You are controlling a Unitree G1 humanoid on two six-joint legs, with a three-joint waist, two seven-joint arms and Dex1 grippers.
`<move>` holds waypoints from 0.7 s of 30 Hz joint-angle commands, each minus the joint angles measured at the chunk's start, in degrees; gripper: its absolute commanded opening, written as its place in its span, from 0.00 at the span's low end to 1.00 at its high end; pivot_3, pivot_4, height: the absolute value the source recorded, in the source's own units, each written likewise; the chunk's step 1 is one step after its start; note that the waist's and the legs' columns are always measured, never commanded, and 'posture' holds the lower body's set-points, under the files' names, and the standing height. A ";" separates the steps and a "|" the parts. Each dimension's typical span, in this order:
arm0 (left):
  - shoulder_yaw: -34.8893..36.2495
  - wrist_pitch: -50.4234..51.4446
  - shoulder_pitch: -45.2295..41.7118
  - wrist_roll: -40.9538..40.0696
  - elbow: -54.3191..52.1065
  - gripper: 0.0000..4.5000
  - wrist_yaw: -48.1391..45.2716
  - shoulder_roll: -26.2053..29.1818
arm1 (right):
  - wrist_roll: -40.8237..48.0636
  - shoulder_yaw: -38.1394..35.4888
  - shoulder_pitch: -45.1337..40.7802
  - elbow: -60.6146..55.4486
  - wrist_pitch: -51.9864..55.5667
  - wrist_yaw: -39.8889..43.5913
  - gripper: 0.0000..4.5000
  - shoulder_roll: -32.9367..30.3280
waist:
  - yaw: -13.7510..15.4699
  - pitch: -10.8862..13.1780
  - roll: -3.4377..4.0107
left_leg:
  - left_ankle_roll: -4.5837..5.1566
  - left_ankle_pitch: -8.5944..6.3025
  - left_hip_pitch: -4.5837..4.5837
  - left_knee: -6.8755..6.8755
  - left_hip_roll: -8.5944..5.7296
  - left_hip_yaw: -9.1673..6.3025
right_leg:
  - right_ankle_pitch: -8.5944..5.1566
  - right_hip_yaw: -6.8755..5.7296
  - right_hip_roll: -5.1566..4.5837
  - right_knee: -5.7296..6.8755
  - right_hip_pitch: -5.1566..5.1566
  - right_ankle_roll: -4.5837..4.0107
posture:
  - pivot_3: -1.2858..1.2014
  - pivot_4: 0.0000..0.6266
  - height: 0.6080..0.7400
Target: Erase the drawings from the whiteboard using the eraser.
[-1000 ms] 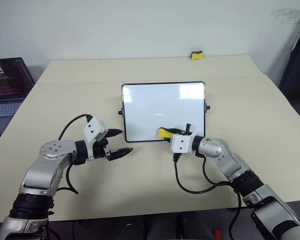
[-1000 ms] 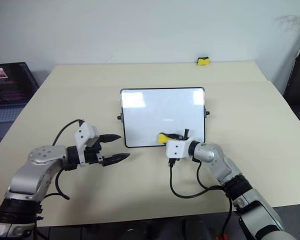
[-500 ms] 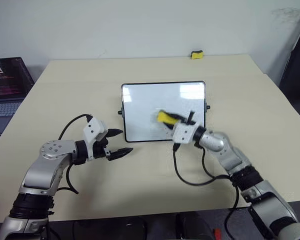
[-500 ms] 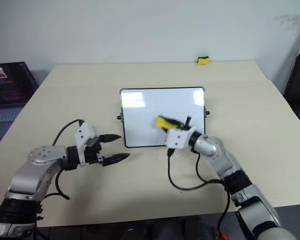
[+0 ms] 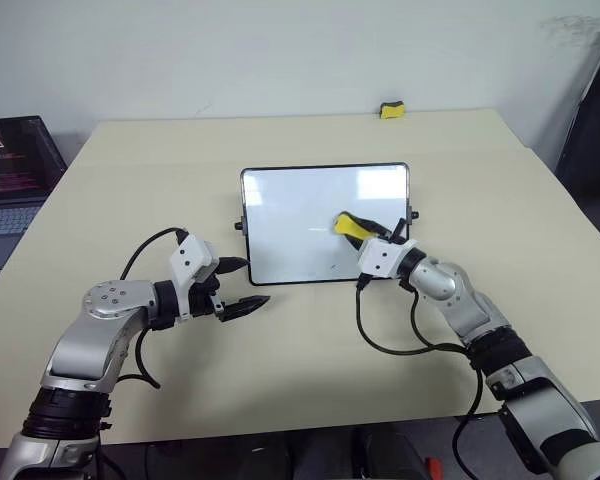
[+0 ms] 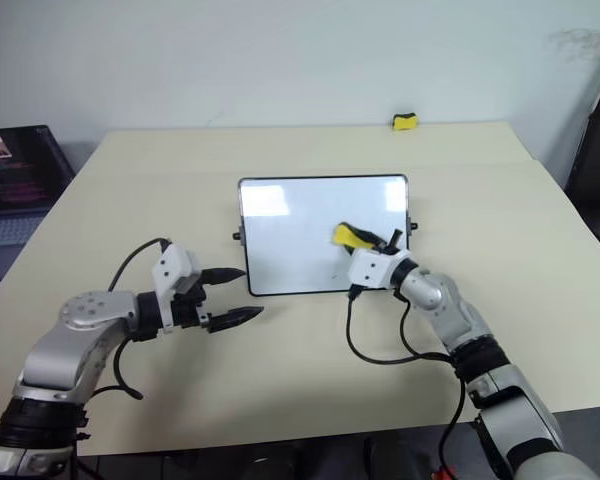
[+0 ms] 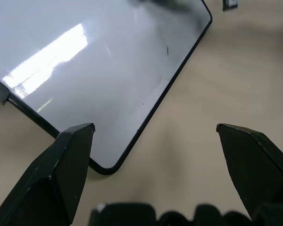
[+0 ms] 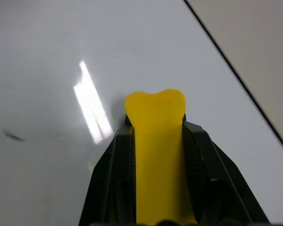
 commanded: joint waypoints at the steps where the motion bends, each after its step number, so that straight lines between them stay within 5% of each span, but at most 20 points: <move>1: 0.93 0.03 -0.47 -0.62 -2.23 1.00 0.39 0.06 | 0.62 1.54 1.89 0.47 2.37 4.71 0.22 -0.21 | 0.01 0.00 0.00 | 0.01 0.01 0.02 0.01 0.01 0.02 | 0.00 0.00 0.01 0.00 0.03 0.00 | 0.52 0.24 1.00; 12: 0.83 0.22 -0.88 -0.51 -2.17 1.00 0.24 -0.12 | -1.32 5.38 4.57 -4.50 5.93 14.81 0.22 -3.71 | 0.21 -0.03 -0.04 | 0.02 0.00 0.85 -0.01 0.04 0.00 | -0.01 -0.02 0.06 -0.14 0.92 0.01 | 0.52 0.24 1.00; 21: 0.84 0.37 -0.82 -0.59 -2.35 1.00 0.28 -0.16 | -1.13 -0.50 2.55 -7.55 7.91 7.25 0.22 -4.97 | 0.41 -0.01 -0.02 | 0.02 0.00 0.77 -0.02 0.04 -0.07 | -0.01 -0.04 0.05 -0.14 0.85 0.00 | 0.52 0.24 1.00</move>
